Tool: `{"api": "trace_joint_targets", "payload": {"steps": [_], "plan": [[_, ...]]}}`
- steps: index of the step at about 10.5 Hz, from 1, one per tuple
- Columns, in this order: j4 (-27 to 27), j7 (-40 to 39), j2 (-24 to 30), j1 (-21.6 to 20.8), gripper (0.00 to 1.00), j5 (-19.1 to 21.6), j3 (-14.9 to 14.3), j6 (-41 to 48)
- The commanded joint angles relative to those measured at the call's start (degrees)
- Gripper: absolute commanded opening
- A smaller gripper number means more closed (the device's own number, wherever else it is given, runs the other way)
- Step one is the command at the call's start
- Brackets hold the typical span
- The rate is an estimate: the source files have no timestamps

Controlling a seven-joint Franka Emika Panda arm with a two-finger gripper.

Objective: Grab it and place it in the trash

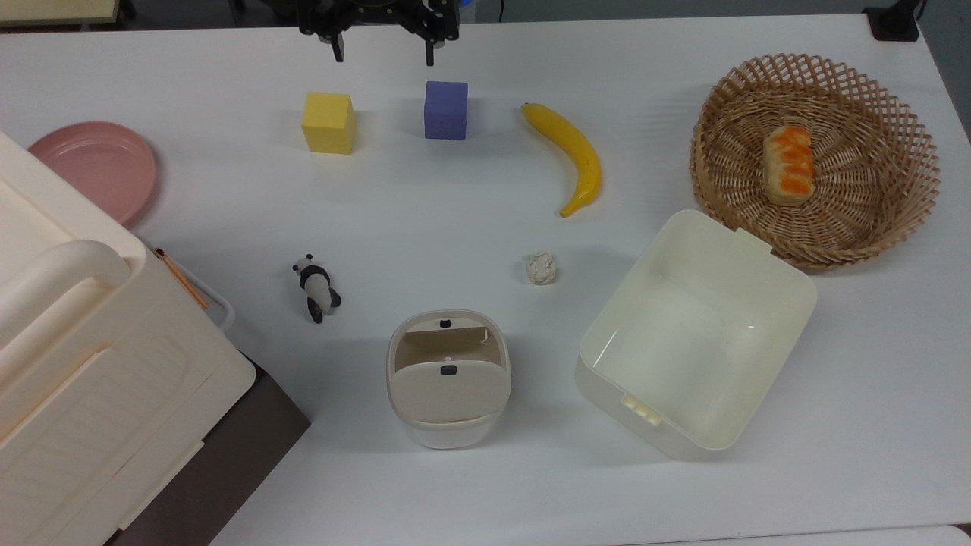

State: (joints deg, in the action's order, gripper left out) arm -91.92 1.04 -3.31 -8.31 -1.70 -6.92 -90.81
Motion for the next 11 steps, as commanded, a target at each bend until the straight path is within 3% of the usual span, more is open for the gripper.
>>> {"api": "trace_joint_targets", "payload": {"steps": [1, 7, 10, 11], "plan": [[-0.6, -1.2, -0.1, -1.3, 1.0, -0.2, -1.1, 0.1], [-0.5, -1.3, -0.6, -1.2, 0.95, -0.1, -1.0, -0.4], [-0.1, -4.5, -1.4, -1.3, 0.43, 0.1, -1.0, -4.5], [0.8, -4.9, -2.0, -1.2, 0.31, 1.0, -1.0, -6.8]]}}
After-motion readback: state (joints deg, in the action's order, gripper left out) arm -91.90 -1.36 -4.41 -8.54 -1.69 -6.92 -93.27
